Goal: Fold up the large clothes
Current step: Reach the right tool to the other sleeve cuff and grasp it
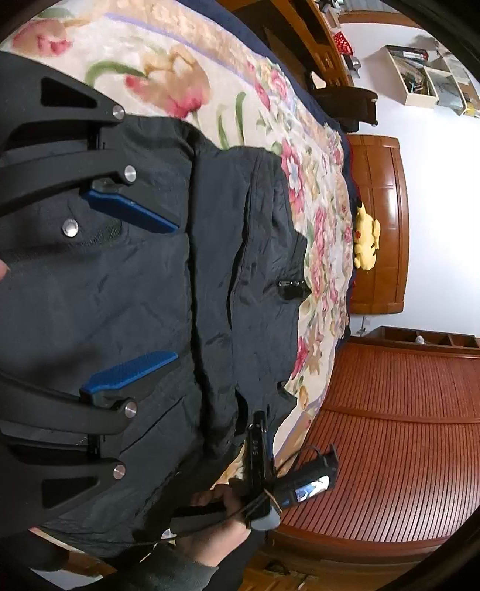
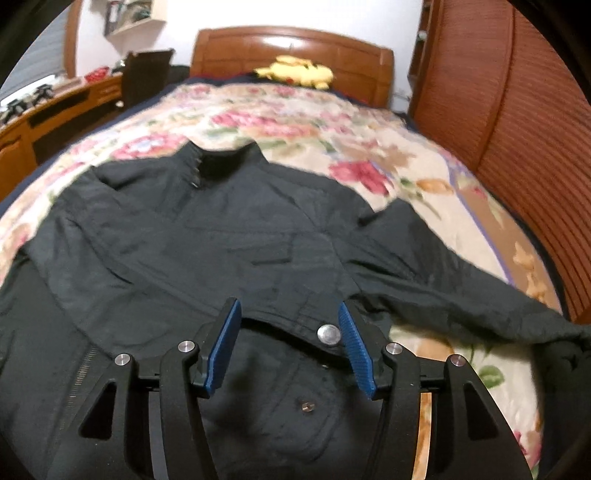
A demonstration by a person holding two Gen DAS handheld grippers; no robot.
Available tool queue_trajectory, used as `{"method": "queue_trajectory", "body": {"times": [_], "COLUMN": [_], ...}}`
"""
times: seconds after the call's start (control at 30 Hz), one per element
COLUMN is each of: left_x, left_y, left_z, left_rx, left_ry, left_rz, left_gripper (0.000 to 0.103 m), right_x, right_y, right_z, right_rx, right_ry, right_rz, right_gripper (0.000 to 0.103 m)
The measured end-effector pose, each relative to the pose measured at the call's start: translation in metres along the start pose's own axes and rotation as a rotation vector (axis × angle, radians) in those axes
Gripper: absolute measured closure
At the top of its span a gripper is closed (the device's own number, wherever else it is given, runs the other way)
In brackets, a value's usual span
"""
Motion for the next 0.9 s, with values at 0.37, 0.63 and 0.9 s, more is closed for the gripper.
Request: {"method": "queue_trajectory", "body": {"times": [0.37, 0.63, 0.9], "left_x": [0.020, 0.019, 0.021], "left_y": [0.009, 0.016, 0.017], "left_z": [0.021, 0.026, 0.034], "left_rx": [0.016, 0.027, 0.030], "left_ry": [-0.017, 0.001, -0.004], "left_rz": [0.000, 0.021, 0.027], "left_gripper": [0.037, 0.037, 0.037], "right_x": [0.035, -0.014, -0.056], "right_y": [-0.031, -0.005, 0.006], "right_z": [0.039, 0.065, 0.118], "right_rx": [-0.017, -0.016, 0.042], "right_ry": [-0.042, -0.031, -0.085], "right_rz": [-0.122, -0.012, 0.047], "right_gripper": [0.047, 0.041, 0.039]}}
Point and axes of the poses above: each gripper's, at about its wrist camera, not at the fingertips, and x roughly the way its jaws point, z to its right, y to its top, the point moved 8 cm from there along x, roughly the way its jaws point, and after that the axes turned 3 degrees about z, right-handed, at the moved point
